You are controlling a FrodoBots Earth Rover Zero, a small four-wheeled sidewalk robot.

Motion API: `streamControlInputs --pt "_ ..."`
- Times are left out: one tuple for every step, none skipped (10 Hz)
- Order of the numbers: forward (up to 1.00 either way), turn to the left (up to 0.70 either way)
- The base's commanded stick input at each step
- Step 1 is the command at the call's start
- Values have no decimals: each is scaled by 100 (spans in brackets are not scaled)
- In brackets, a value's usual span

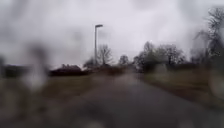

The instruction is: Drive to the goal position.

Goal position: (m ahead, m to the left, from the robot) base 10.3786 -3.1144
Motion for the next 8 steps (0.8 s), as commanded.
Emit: streamControlInputs --pt "70 0" --pt "70 0" --pt "70 0" --pt "70 0" --pt "70 0" --pt "70 0" --pt "70 0" --pt "70 0"
